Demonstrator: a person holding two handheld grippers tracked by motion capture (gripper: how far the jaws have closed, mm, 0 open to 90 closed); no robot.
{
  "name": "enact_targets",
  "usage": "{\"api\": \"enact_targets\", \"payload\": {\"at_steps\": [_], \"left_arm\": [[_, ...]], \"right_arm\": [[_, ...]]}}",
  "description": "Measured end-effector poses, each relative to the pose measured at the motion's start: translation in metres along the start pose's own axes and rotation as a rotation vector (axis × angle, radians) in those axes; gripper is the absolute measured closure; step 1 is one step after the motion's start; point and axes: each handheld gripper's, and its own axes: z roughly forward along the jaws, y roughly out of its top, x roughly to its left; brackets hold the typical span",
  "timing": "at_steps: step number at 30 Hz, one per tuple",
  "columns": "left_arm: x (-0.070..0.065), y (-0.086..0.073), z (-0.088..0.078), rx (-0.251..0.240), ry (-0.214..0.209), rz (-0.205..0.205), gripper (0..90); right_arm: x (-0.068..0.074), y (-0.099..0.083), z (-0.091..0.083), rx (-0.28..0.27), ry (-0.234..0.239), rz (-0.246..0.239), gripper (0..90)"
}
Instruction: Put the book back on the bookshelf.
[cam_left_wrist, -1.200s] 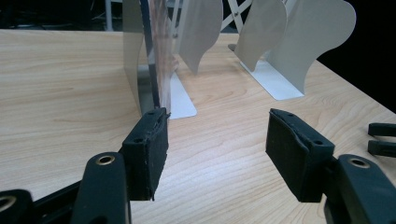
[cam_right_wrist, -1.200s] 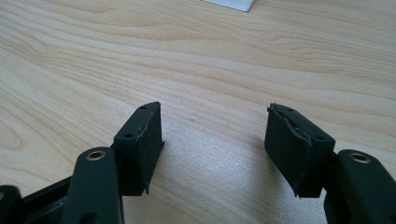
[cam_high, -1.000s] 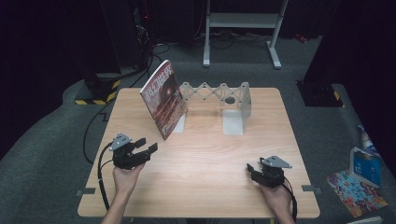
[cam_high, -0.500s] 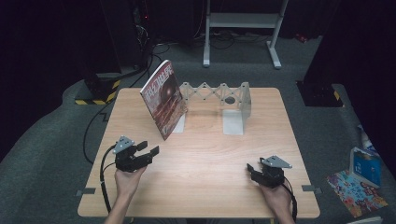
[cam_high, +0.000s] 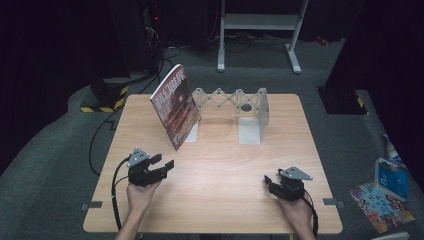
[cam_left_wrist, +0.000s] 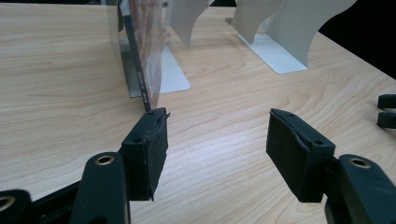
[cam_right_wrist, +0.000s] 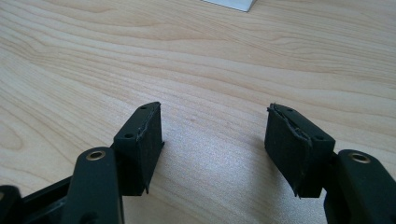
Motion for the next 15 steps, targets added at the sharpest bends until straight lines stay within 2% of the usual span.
{"api": "enact_targets", "payload": {"at_steps": [9,13,15], "left_arm": [[-0.006,-0.005,0.009,0.022,-0.007,0.014,39.0],[-0.008,-0.008,0.011,0.044,-0.006,0.033,39.1],[-0.008,-0.011,0.011,0.045,-0.005,0.026,39.1]], "right_arm": [[0.0,0.0,0.0,0.0,0.0,0.0,36.6],[0.0,0.0,0.0,0.0,0.0,0.0,36.6],[0.0,0.0,0.0,0.0,0.0,0.001,36.6]]}}
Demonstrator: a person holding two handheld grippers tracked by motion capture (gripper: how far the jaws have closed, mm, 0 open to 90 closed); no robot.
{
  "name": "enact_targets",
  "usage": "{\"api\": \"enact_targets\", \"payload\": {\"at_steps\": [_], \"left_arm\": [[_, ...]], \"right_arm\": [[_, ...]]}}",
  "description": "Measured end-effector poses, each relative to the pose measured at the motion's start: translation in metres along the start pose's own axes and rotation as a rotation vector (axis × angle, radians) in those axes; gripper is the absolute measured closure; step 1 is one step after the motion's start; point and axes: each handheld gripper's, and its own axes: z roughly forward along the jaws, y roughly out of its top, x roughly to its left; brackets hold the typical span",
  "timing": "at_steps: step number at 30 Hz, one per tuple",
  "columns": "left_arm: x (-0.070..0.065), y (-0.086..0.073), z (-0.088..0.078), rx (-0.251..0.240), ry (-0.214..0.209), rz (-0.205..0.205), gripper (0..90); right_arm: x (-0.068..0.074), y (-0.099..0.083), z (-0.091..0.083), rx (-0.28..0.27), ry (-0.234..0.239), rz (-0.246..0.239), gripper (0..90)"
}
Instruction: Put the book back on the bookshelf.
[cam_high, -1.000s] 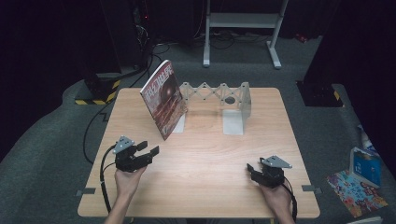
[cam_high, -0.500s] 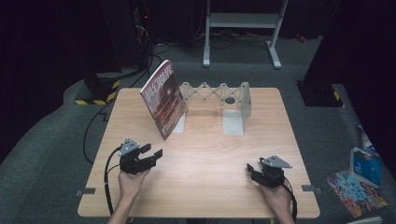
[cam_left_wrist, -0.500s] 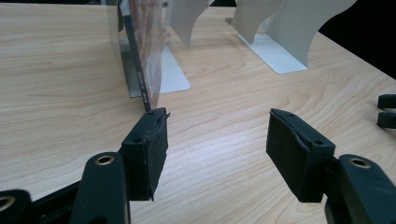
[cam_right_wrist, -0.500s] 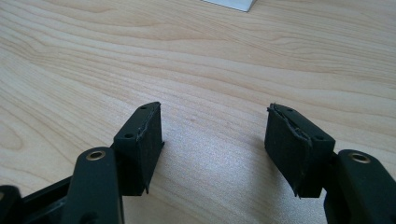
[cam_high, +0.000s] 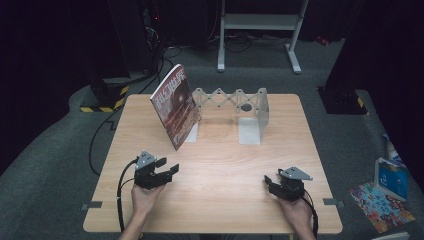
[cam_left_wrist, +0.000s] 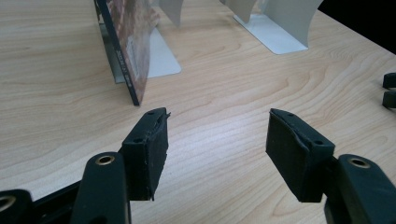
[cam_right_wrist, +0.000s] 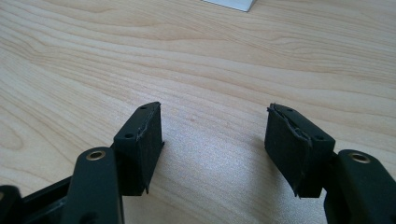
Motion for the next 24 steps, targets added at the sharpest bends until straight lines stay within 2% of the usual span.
{"api": "enact_targets", "payload": {"at_steps": [3,7,9,13,24], "left_arm": [[0.0,-0.004,0.001,0.009,0.004,0.003,39.1],[0.001,-0.008,0.001,0.004,0.004,-0.018,39.0],[0.0,-0.009,0.002,0.008,0.008,-0.016,39.0],[-0.003,-0.013,0.007,0.027,0.022,0.015,38.7],[-0.001,-0.019,0.014,0.046,0.034,0.005,38.9]], "right_arm": [[0.0,0.0,0.0,0.0,0.0,0.0,36.6],[0.0,0.0,0.0,0.0,0.0,0.0,36.6],[0.0,0.0,0.0,0.0,-0.001,-0.001,36.6],[0.0,0.0,0.0,0.0,-0.001,-0.001,36.6],[0.0,0.0,0.0,0.0,-0.001,0.0,36.6]]}}
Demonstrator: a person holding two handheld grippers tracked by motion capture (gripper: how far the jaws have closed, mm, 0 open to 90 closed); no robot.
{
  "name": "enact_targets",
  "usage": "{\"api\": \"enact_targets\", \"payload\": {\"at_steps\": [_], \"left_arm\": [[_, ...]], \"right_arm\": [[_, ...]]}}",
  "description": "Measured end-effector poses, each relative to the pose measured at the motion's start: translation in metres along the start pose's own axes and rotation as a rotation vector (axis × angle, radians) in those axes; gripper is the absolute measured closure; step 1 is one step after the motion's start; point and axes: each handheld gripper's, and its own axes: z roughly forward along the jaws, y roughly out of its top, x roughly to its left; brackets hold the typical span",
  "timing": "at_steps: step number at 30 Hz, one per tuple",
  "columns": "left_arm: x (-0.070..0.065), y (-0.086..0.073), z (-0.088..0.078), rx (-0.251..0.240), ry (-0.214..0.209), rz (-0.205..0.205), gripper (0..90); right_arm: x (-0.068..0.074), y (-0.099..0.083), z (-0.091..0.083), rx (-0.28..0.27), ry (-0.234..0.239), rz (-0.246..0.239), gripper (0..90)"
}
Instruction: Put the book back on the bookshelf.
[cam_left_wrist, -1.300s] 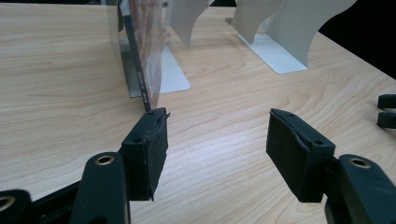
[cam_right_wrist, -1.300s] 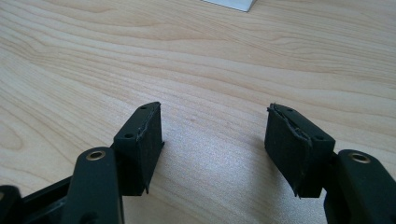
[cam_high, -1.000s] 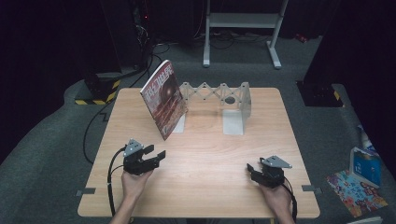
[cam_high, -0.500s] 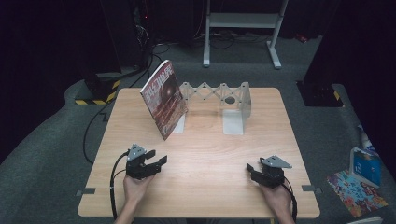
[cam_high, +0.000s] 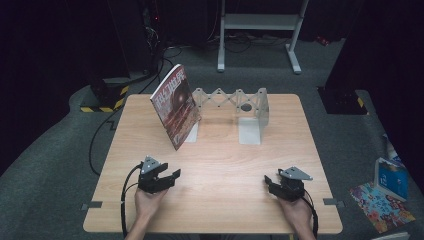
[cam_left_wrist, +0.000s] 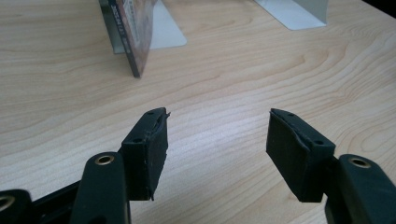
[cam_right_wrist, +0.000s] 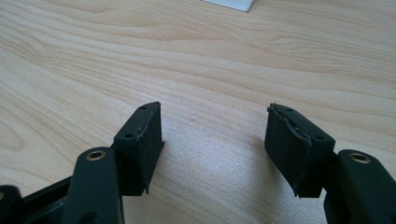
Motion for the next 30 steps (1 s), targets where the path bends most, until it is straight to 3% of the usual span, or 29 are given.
{"api": "enact_targets", "payload": {"at_steps": [4,30], "left_arm": [[-0.002,-0.002,0.004,0.01,0.007,0.015,39.1],[0.002,-0.015,0.028,0.072,0.068,0.01,39.5]], "right_arm": [[0.0,0.0,0.0,0.0,0.0,0.0,36.6],[0.0,0.0,0.0,0.0,0.0,0.0,36.6]]}}
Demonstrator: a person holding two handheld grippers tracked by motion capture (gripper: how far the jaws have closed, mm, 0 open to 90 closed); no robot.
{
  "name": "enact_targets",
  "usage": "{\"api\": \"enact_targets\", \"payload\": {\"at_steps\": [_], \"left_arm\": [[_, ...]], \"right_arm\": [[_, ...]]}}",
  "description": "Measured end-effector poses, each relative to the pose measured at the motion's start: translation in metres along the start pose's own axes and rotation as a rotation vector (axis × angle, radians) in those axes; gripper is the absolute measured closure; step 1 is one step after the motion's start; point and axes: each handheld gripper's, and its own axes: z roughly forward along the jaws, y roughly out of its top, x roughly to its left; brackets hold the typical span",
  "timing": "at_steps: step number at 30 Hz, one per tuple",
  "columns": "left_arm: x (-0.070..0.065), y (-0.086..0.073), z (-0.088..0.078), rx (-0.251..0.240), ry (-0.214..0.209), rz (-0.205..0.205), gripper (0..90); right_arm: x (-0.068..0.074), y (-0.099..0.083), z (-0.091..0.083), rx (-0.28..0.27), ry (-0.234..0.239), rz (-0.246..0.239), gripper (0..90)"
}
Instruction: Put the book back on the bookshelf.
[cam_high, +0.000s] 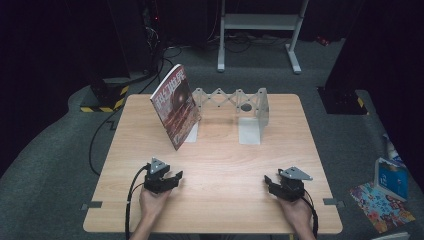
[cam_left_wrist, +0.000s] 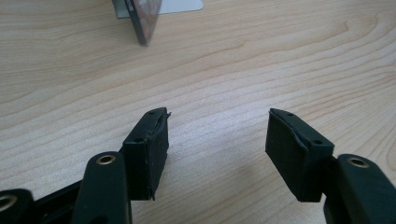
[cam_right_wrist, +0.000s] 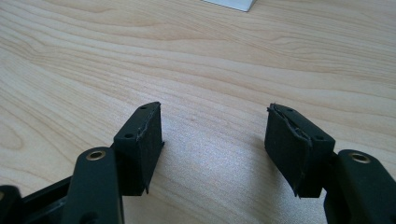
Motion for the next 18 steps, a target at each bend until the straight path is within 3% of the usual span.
{"api": "enact_targets", "payload": {"at_steps": [11,18], "left_arm": [[-0.0031,-0.0017,0.0059,0.005,0.038,0.018,39.6],[-0.0103,-0.0044,0.0083,-0.005,0.084,0.081,39.1]], "right_arm": [[0.0001,0.0,0.0,0.0,0.0,0.0,36.6],[0.0002,-0.0001,-0.0001,0.001,-0.001,0.002,36.6]]}}
